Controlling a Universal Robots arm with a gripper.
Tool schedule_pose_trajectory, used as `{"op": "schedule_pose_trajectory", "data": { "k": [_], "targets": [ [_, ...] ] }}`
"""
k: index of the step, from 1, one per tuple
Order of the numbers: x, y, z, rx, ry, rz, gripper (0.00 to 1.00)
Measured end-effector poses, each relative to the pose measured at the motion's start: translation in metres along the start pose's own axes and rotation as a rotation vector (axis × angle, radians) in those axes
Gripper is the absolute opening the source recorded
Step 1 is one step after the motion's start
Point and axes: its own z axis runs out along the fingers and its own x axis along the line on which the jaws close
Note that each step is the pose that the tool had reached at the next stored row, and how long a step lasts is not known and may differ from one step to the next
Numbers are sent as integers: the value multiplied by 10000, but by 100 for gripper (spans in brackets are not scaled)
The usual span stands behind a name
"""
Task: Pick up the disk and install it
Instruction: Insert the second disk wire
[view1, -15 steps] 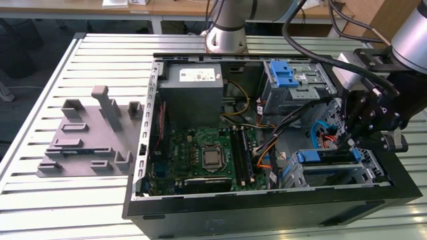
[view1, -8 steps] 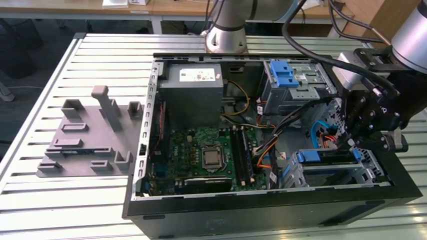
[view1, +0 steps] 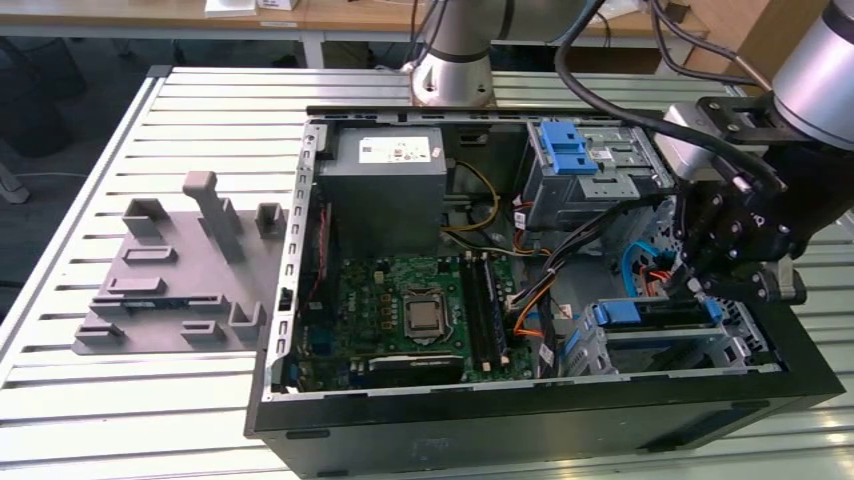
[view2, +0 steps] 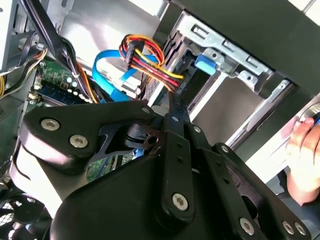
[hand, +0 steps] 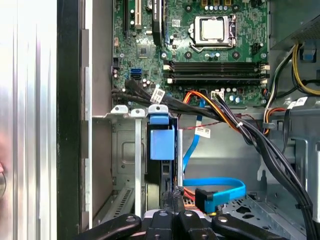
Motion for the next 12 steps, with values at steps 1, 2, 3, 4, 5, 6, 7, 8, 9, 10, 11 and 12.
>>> {"op": "schedule_pose_trajectory", "data": {
  "k": [1, 2, 3, 4, 5, 6, 7, 8, 9, 10, 11, 12],
  "targets": [
    [0, 17, 0, 0, 1, -1, 11],
    [0, 37, 0, 0, 0, 0, 11],
    [1, 46, 1, 3, 0, 0, 11],
    [2, 52, 0, 4, 0, 0, 11],
    [2, 53, -4, 4, 2, 0, 11],
    [1, 53, -13, 5, -1, -1, 11],
    [1, 53, -30, 5, -2, -1, 11],
    [1, 53, -51, 5, -4, -1, 11],
    [2, 57, -73, 4, -3, 0, 11],
    [2, 67, -93, 4, -4, 0, 11],
    [2, 86, -104, 3, -5, 0, 11],
    [2, 109, -107, 4, -10, -1, 11]
  ]
}}
